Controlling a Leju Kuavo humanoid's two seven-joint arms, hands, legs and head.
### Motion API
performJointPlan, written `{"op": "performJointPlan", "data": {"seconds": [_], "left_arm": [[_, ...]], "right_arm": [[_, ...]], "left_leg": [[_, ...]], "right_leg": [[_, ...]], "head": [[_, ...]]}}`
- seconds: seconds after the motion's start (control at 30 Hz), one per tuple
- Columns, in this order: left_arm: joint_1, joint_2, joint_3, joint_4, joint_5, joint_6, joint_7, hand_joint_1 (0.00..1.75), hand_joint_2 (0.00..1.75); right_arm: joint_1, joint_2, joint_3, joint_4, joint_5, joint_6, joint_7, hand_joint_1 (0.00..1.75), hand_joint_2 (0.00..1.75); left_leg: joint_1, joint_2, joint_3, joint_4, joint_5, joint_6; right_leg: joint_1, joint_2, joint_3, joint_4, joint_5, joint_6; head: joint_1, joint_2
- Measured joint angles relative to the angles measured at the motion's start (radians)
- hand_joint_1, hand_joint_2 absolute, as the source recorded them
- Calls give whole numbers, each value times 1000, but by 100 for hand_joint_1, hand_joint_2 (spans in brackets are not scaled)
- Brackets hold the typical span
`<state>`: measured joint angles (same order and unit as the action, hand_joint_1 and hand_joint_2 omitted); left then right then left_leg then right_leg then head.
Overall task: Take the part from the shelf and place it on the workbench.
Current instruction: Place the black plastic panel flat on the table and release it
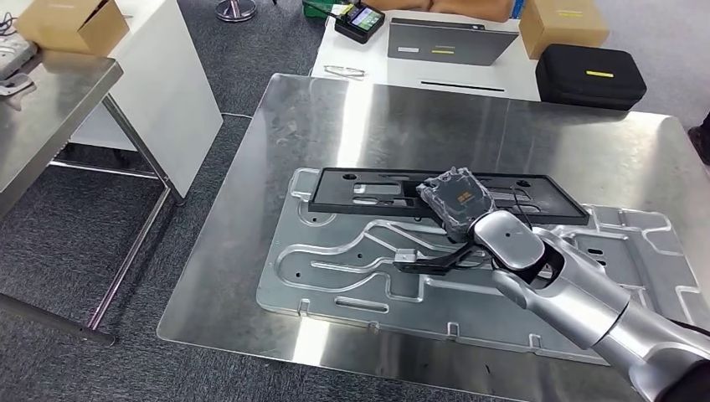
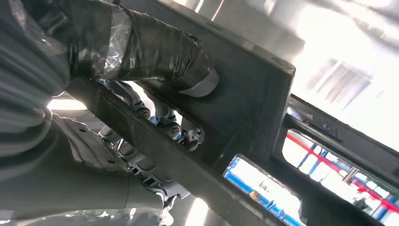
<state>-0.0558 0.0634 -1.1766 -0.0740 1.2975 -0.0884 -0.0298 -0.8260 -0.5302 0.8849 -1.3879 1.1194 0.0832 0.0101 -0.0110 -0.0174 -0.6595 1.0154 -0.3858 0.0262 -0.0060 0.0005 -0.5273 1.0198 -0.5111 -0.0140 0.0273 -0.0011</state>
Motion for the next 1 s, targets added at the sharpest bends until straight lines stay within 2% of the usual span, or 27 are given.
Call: {"op": "performJointPlan", "data": {"seconds": [0.13,0.47,0.7,0.83,1.0], "left_arm": [[-1,0,-2,0,7,0,-1,0,175],[-1,0,-8,0,13,-2,-7,0,175],[0,0,-9,0,21,-4,-12,0,175],[1,0,-12,0,28,-9,-19,0,175],[0,1,-17,0,28,-14,-22,0,175]], "right_arm": [[7,15,25,44,7,0,-5,175,175],[22,41,58,100,7,-7,-12,175,175],[22,47,64,111,7,-10,-14,175,175],[25,50,66,115,3,-8,-15,0,0],[37,55,72,119,-6,-4,-17,0,0]], "left_leg": [[0,-3,0,0,-5,5],[-1,-2,3,1,-3,9],[0,-2,8,0,-3,9],[0,-2,9,0,-3,9],[0,-2,9,0,-3,9]], "right_leg": [[0,-3,9,-16,-8,2],[0,-3,10,-17,-4,10],[1,-3,14,-17,-3,11],[1,-3,15,-16,-4,11],[2,-2,15,-16,-4,11]], "head": [[0,0],[0,0],[0,0],[0,0],[0,0]]}}
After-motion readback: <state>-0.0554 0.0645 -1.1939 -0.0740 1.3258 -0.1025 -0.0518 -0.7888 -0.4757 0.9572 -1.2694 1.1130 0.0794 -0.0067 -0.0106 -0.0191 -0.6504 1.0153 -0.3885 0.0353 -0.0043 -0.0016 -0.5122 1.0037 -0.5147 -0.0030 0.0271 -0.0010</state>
